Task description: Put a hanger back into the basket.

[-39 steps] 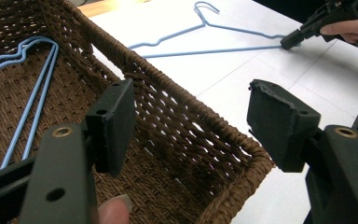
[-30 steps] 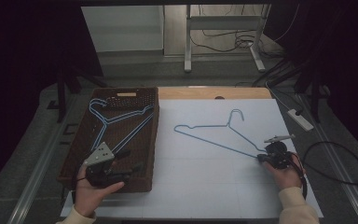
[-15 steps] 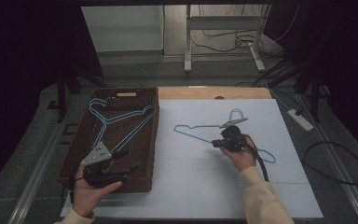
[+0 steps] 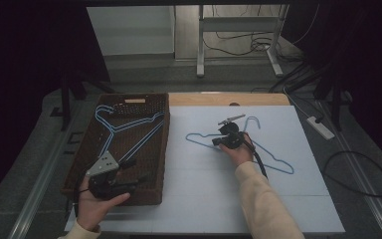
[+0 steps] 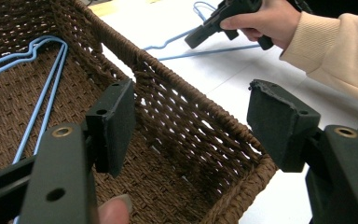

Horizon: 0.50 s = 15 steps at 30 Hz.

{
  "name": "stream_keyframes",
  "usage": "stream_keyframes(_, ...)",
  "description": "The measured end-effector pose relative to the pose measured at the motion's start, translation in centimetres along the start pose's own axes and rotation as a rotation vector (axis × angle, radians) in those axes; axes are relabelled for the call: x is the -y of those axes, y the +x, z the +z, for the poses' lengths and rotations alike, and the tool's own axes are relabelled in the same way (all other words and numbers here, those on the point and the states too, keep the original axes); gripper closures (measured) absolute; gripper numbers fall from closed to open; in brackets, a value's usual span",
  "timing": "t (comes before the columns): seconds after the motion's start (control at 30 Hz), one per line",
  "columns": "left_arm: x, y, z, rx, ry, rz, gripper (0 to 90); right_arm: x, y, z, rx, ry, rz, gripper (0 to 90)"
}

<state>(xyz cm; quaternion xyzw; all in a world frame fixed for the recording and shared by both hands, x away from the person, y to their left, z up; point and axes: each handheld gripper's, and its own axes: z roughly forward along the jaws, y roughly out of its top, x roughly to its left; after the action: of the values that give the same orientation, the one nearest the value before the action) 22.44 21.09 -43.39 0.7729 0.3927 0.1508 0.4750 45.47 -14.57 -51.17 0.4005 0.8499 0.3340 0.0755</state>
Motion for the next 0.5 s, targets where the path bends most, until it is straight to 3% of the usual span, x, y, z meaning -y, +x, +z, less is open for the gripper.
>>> stream_keyframes(0.2,0.0,0.1,-0.2,-0.003,-0.004,-0.001,33.8,-0.3,0.3,1.2,-0.014,0.027,-0.014,90.0)
stream_keyframes(0.33,0.0,0.1,-0.2,-0.004,-0.004,-0.001,33.8,-0.1,0.4,1.1,-0.039,0.040,0.000,90.0)
stream_keyframes(0.5,-0.1,0.0,-0.3,-0.003,-0.009,0.003,33.8,0.5,1.1,0.7,-0.062,0.063,-0.022,90.0)
